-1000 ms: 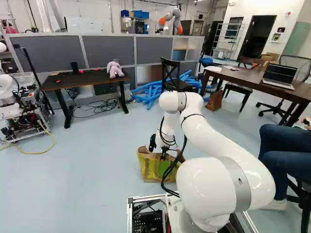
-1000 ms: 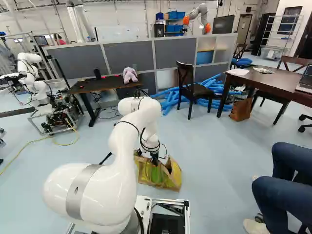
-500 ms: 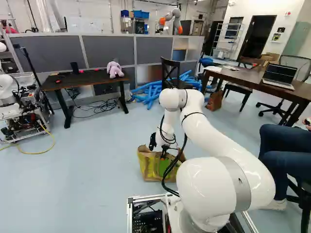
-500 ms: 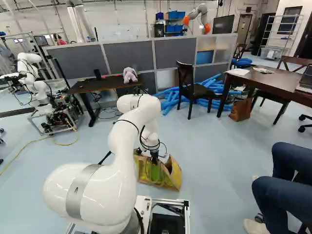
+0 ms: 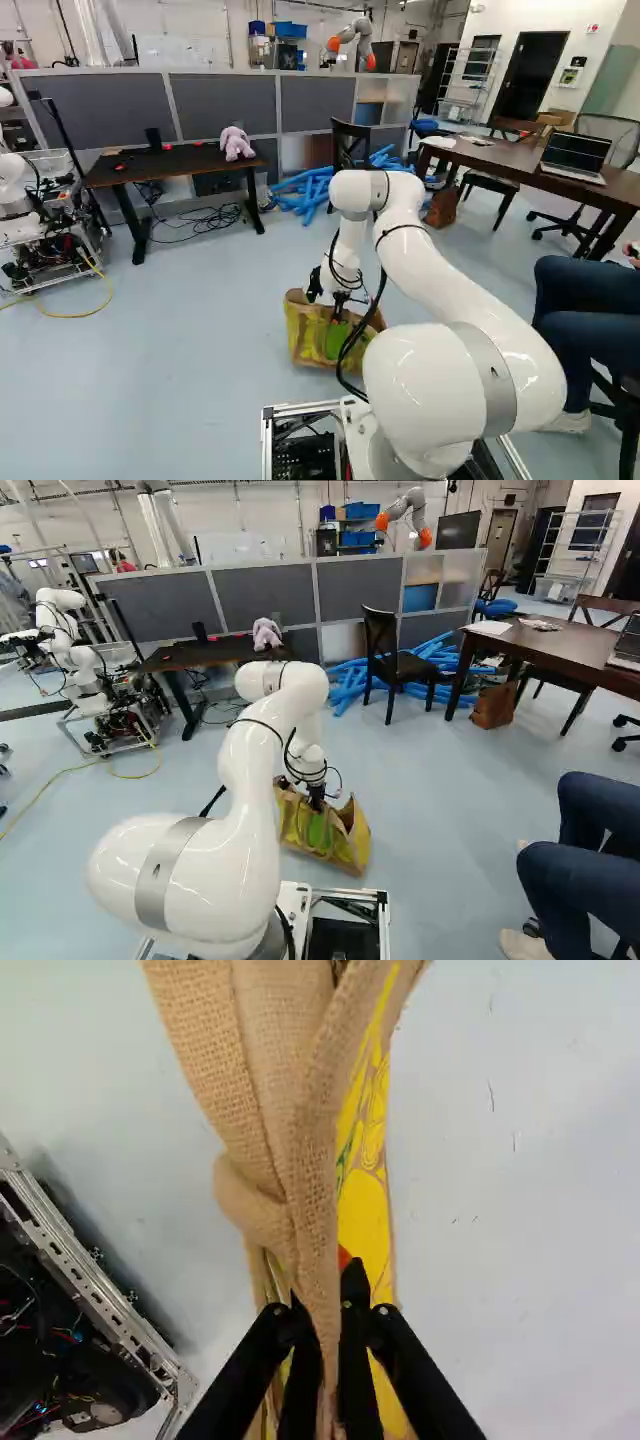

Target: Pick up the bag on the ground and place it on the table

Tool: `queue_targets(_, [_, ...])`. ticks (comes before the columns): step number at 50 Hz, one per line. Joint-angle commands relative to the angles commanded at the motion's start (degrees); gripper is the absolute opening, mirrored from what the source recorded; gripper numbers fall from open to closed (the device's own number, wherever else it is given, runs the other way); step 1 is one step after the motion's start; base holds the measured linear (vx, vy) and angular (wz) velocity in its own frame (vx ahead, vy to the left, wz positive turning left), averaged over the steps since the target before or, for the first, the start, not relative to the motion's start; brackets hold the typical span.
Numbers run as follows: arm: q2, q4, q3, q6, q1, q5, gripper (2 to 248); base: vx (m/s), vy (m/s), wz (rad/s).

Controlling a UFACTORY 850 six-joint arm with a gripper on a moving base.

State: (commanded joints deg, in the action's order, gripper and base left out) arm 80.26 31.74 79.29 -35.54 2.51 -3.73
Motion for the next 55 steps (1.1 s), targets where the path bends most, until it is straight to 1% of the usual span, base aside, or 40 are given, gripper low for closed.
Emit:
queue_targets(19, [-4.2,-4.4,-3.7,0.0,-0.1,0.9,22,0.0,0.0,0.0])
queue_targets(32, [-7.0,-7.5,-6.2,0.0,-0.7,1.5,22,0.0,0.0,0.0])
queue_targets(43, [-9.7,-9.2,-9.2,0.0,-2.1,1.6,22,0.0,0.0,0.0])
queue_targets(55, [-12.9,-9.6,-13.2,0.0,-4.2,1.2,22,0.0,0.0,0.0])
